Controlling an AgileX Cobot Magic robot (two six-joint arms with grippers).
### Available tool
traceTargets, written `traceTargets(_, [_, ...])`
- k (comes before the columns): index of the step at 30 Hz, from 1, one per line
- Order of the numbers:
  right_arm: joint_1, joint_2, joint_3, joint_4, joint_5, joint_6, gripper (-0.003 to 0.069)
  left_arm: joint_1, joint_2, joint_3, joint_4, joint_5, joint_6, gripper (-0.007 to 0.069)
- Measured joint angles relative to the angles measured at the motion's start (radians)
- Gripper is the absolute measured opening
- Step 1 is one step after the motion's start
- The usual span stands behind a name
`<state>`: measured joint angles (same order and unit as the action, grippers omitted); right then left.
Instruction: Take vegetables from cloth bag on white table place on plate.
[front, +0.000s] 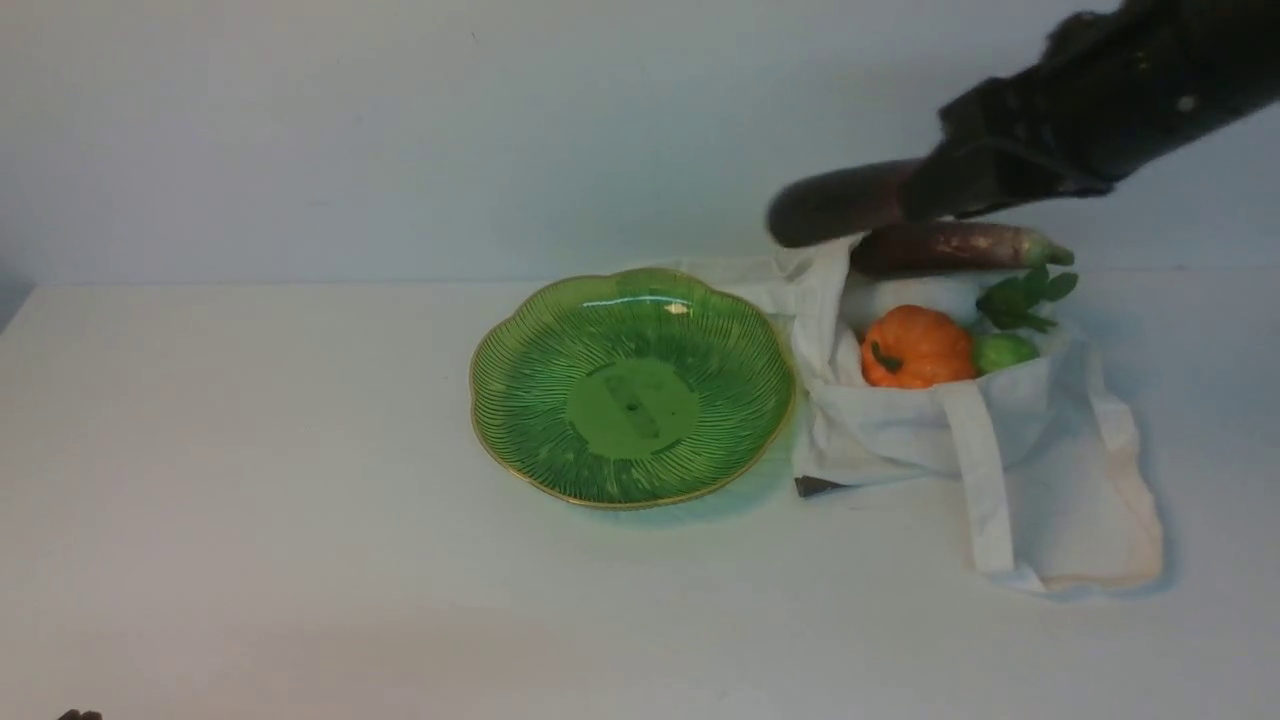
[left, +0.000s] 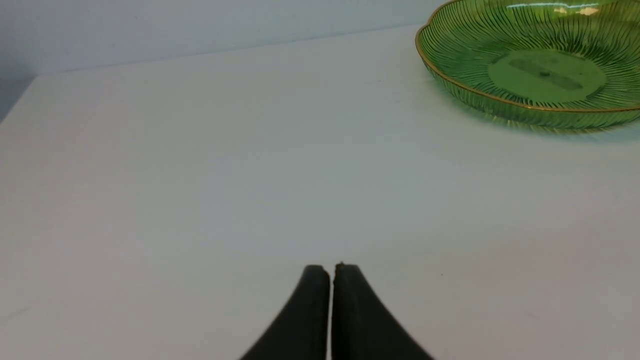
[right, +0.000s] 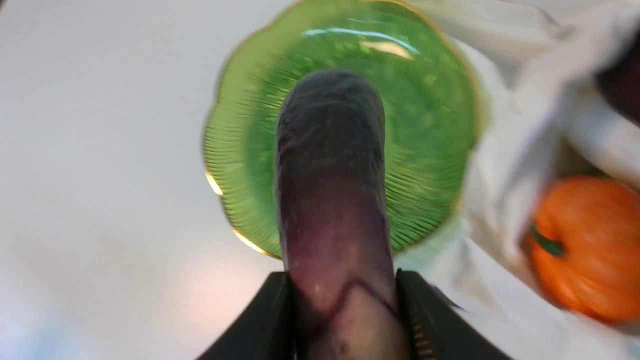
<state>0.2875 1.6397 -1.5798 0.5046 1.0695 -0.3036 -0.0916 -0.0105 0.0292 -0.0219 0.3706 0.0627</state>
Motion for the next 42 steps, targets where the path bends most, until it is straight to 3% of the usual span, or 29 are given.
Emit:
traceTargets(7, [0.196, 0.227, 0.0, -0.046, -0.302, -0.034, 0.0234, 0.0, 0.0, 0.0, 0.0, 0.0, 0.0, -0.0005])
traceTargets(16, [0.252, 0.443, 0.001, -0.175, -0.572, -0.036, 0.0246, 0.0, 0.0, 0.0, 0.0, 0.0, 0.0, -0.0005])
traceTargets(21, [0.252, 0.471, 0.001, -0.197, -0.59, -0.036, 0.037, 0.0, 0.0, 0.0, 0.0, 0.0, 0.0, -0.0005])
traceTargets(23, [0.252, 0.47, 0.001, -0.226, -0.584, -0.036, 0.0466, 0.0, 0.0, 0.0, 0.0, 0.0, 0.0, -0.0005])
traceTargets(25, [0.252, 0.458, -0.013, -0.264, -0.535, -0.036, 0.0545, 0.0, 0.0, 0.0, 0.0, 0.0, 0.0, -0.0005])
traceTargets(28, [0.252, 0.436, -0.044, -0.3, -0.454, -0.036, 0.0591, 0.0, 0.0, 0.0, 0.0, 0.0, 0.0, -0.0005])
traceTargets(29, [0.252, 0.401, -0.094, -0.329, -0.341, -0.035, 0.0605, 0.0, 0.0, 0.0, 0.0, 0.0, 0.0, -0.0005])
traceTargets(35, [0.252, 0.281, -0.298, -0.382, -0.011, -0.013, 0.0539, 0.0, 0.0, 0.0, 0.0, 0.0, 0.0, -0.0005])
traceTargets(37, [0.252, 0.216, -0.415, -0.409, 0.126, 0.01, 0.0447, 0.0, 0.0, 0.0, 0.0, 0.0, 0.0, -0.0005])
traceTargets(38, [0.252, 0.21, -0.423, -0.412, 0.139, 0.011, 0.0438, 0.0, 0.0, 0.0, 0.0, 0.0, 0.0, -0.0005])
traceTargets(40, [0.253, 0.118, -0.497, -0.453, 0.174, 0.047, 0.0302, 0.0, 0.0, 0.0, 0.0, 0.0, 0.0, -0.0005])
traceTargets(42, [0.253, 0.083, -0.501, -0.468, 0.18, 0.063, 0.0254, 0.0, 0.0, 0.0, 0.0, 0.0, 0.0, -0.0005])
